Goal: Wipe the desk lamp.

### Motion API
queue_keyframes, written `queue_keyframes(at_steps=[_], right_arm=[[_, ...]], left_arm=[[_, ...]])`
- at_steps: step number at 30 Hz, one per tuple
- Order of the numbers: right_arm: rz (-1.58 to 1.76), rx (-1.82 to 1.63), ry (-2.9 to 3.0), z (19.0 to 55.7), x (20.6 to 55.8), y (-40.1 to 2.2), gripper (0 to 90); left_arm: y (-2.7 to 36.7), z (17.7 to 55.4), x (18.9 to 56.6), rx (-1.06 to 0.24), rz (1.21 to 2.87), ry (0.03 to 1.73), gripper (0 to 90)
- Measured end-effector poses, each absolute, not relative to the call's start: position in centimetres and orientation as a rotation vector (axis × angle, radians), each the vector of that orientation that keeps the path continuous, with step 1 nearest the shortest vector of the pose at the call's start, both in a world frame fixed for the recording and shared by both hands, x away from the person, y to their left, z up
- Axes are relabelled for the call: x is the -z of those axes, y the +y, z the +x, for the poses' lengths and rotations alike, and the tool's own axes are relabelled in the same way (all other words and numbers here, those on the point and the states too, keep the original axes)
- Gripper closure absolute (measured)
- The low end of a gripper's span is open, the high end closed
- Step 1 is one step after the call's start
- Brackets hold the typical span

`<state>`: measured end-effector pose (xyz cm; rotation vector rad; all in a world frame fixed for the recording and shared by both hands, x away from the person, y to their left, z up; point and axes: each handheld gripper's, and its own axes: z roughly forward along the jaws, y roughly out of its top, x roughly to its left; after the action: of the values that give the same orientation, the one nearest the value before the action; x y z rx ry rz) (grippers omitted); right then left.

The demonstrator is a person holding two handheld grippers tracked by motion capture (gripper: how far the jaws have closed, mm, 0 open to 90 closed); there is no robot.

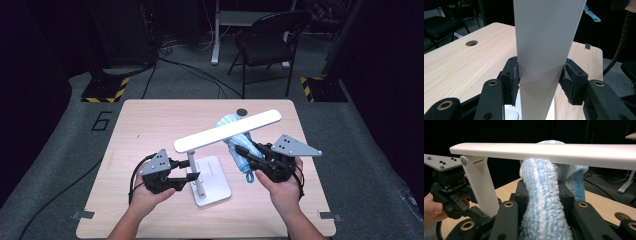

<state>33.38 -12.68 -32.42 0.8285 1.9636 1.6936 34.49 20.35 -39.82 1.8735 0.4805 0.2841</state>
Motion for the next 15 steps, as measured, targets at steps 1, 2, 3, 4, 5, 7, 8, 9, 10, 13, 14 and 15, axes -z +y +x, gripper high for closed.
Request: queue_keyframes(at_steps=[1, 2, 3, 4, 5, 7, 8, 9, 10, 13, 14, 15], right_arm=[[0.838, -1.696, 1.962, 33.4, 32.4, -12.8, 68.7], [0.831, -1.698, 1.959, 33.4, 32.4, -12.9, 68.7], [0.836, -1.697, 1.959, 33.4, 32.5, -13.0, 68.7], [0.847, -1.695, 1.955, 33.4, 32.5, -13.1, 68.8], [0.848, -1.695, 1.953, 33.4, 32.5, -13.2, 68.7], [0.848, -1.691, 1.946, 33.5, 32.5, -13.5, 68.7], [0.862, -1.689, 1.948, 33.5, 32.4, -13.6, 68.7], [0.859, -1.685, 1.941, 33.5, 32.4, -13.7, 68.7], [0.869, -1.684, 1.939, 33.5, 32.4, -13.9, 68.7], [0.879, -1.682, 1.932, 33.6, 32.5, -14.3, 68.7], [0.891, -1.681, 1.933, 33.5, 32.5, -14.4, 68.7], [0.877, -1.676, 1.925, 33.6, 32.5, -14.5, 68.7]], left_arm=[[20.4, 34.5, 39.8, -0.284, 1.877, 0.481, 52.7], [20.6, 34.5, 39.8, -0.279, 1.881, 0.478, 52.7], [20.6, 34.5, 39.8, -0.281, 1.88, 0.478, 52.7], [20.7, 34.5, 39.8, -0.283, 1.876, 0.479, 52.7], [20.7, 34.5, 39.8, -0.283, 1.878, 0.476, 52.7], [20.8, 34.5, 39.8, -0.287, 1.883, 0.48, 52.7], [20.9, 34.6, 39.8, -0.29, 1.882, 0.471, 52.7], [20.9, 34.5, 39.8, -0.287, 1.88, 0.474, 52.7], [21.0, 34.6, 39.8, -0.29, 1.884, 0.47, 52.7], [21.0, 34.5, 39.8, -0.297, 1.88, 0.484, 52.7], [21.0, 34.5, 39.8, -0.299, 1.88, 0.485, 52.6], [21.1, 34.5, 39.8, -0.3, 1.881, 0.484, 52.7]])
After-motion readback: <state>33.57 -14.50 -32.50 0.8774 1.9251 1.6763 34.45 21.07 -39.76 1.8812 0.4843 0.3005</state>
